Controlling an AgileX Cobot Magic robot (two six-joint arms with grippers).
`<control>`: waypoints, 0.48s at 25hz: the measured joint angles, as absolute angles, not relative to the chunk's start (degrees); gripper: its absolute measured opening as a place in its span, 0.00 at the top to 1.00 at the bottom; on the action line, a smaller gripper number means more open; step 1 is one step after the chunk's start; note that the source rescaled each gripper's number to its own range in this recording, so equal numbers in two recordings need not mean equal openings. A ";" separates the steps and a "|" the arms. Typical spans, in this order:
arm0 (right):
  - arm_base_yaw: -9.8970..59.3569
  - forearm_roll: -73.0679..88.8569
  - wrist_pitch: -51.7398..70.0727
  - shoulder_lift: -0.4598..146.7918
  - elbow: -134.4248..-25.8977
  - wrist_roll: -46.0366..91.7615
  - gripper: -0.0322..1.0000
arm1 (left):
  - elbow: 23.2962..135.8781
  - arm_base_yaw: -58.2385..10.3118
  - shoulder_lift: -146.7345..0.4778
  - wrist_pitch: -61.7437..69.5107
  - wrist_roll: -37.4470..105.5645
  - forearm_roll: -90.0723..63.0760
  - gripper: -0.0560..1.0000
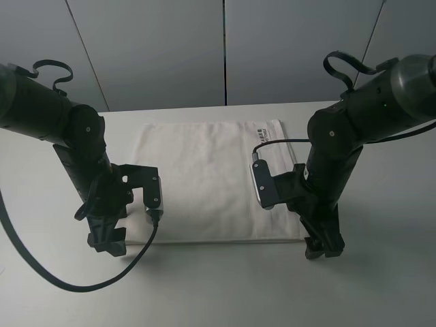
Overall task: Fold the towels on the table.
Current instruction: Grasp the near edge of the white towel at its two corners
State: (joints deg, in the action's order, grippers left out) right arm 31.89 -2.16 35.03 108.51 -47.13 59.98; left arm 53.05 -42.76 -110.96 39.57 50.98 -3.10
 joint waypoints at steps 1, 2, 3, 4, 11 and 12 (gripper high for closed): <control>31.89 -2.39 34.39 108.51 -46.70 59.85 0.09 | 53.05 -42.76 -110.99 39.57 50.98 -3.10 0.01; 31.89 -2.54 33.61 108.51 -46.47 59.74 0.12 | 53.05 -42.76 -110.99 39.57 50.98 -3.10 0.01; 31.89 -3.01 32.70 108.51 -46.00 59.74 0.15 | 53.05 -42.76 -110.99 39.46 50.88 -3.10 0.02; 31.89 -3.31 32.28 108.41 -45.59 59.61 0.20 | 53.05 -42.76 -110.99 39.46 50.77 -3.10 0.02; 31.89 -3.83 30.17 107.61 -43.39 59.32 0.53 | 53.05 -42.76 -110.99 39.35 50.77 -3.10 0.02; 31.89 -3.93 29.87 107.60 -43.39 59.32 0.58 | 53.05 -42.76 -110.99 39.35 50.77 -3.10 0.02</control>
